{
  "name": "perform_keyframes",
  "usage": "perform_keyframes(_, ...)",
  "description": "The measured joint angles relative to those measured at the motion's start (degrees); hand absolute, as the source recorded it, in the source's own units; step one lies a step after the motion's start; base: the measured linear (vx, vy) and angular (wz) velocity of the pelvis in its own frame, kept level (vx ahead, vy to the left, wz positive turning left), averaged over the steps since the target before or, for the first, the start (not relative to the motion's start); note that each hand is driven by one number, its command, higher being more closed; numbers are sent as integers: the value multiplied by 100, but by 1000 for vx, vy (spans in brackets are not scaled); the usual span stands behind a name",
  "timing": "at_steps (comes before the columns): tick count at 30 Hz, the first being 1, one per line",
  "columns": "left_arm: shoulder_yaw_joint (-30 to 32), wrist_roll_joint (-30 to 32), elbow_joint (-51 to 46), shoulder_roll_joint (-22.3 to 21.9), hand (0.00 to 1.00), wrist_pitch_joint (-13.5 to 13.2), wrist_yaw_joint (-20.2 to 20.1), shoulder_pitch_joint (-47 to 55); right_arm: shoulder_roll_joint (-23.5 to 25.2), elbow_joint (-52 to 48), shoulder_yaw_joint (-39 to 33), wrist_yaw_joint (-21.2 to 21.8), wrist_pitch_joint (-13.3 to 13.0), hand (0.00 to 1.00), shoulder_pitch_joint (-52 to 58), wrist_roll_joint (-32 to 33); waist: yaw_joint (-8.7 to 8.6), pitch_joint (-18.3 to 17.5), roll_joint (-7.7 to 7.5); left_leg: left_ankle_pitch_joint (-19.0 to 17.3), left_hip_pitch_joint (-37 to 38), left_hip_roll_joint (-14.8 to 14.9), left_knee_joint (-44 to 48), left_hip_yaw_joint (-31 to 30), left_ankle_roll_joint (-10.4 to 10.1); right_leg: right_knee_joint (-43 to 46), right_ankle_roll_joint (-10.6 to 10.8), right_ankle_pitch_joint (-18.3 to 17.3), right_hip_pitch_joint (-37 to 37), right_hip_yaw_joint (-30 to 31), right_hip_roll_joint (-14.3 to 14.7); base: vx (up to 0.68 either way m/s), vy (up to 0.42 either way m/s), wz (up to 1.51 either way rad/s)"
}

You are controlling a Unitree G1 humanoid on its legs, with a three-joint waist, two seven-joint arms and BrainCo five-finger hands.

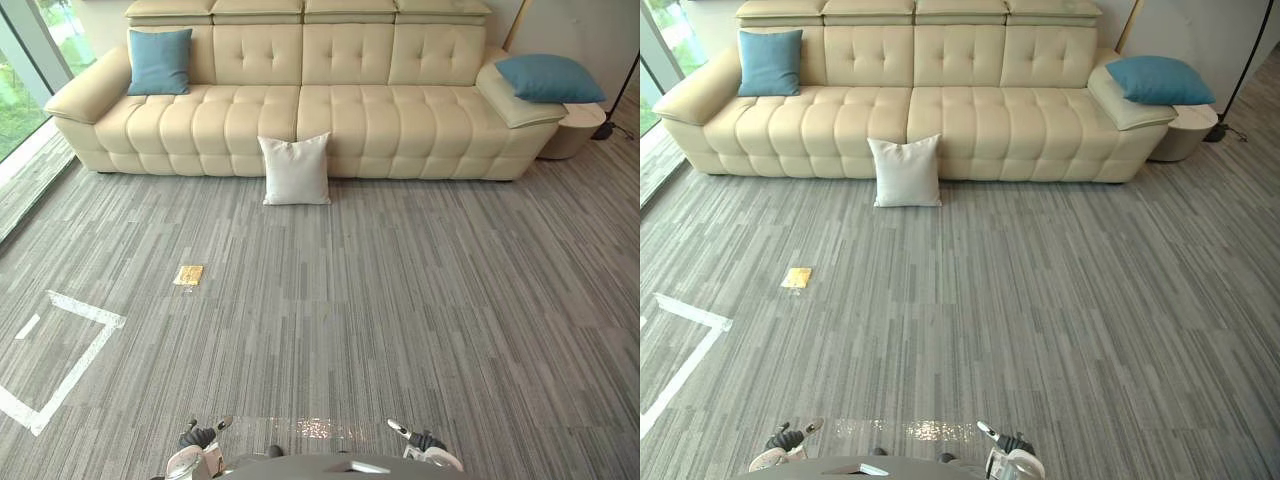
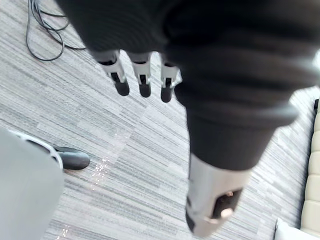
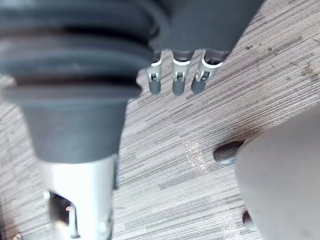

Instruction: Pick up cushions and gather them together orderly.

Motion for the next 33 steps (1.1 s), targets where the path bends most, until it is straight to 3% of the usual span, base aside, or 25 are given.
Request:
perform_keyframes(12,-11,-122,-6,10,0,-2,-36,-25,35,-6,-161,24,-16,0,71,538,75,-3,-59,-33,-118,-68,-1,-70,45,26,64,-44,-27,-102,-67,-17,-9,4)
perform_keyframes(17,-130,-156,-11,24,0,-1,-48,-57,47,-153,-111,63,-27,0,86,619,128,3,-115,-167,-286,-86,41,188,133,556,185,-372,-510,-6,-158,21,19,-12)
perform_keyframes(20,-268,-162,-70,98,0,-2,-133,-94,112,-294,-109,68,-33,0,138,635,131,100,-210,-701,-433,-98,752,291,202,1414,467,-772,-752,-77,-381,110,49,1)
perform_keyframes(22,-287,-156,-42,92,0,3,-134,-151,60,-440,-60,78,-36,0,164,662,167,127,-71,-1189,-613,86,1426,299,216,3054,405,-802,-1460,-218,-445,44,62,-15)
perform_keyframes(23,-282,-157,-6,119,0,3,-133,-165,67,-510,20,84,-65,0,156,688,133,179,-66,-1383,-639,137,1683,279,226,3899,229,-800,-1839,-251,-521,155,85,1)
perform_keyframes(25,-281,-154,-3,236,0,12,-131,-259,141,-588,36,105,-134,0,168,797,101,200,-249,-1680,-468,202,1944,179,182,4917,237,-1058,-2346,-302,-591,297,34,13)
perform_keyframes(27,-289,-156,5,268,0,34,-131,-267,177,-632,43,105,-156,0,165,792,103,198,-312,-1846,-326,261,1966,142,69,4881,274,-1208,-2644,-474,-596,259,-10,9)
perform_keyframes(30,-385,-159,55,258,0,50,-123,-303,150,-618,-13,103,-156,0,40,791,52,222,-284,-1938,95,287,1653,156,59,3954,143,-1191,-3089,-820,-553,476,-39,5)
perform_keyframes(33,-504,-162,161,154,0,61,-125,-498,113,-643,-142,94,-157,0,-171,796,-125,380,-80,-2022,655,468,1149,-28,-16,2465,20,-471,-3402,-718,-166,568,-120,46)
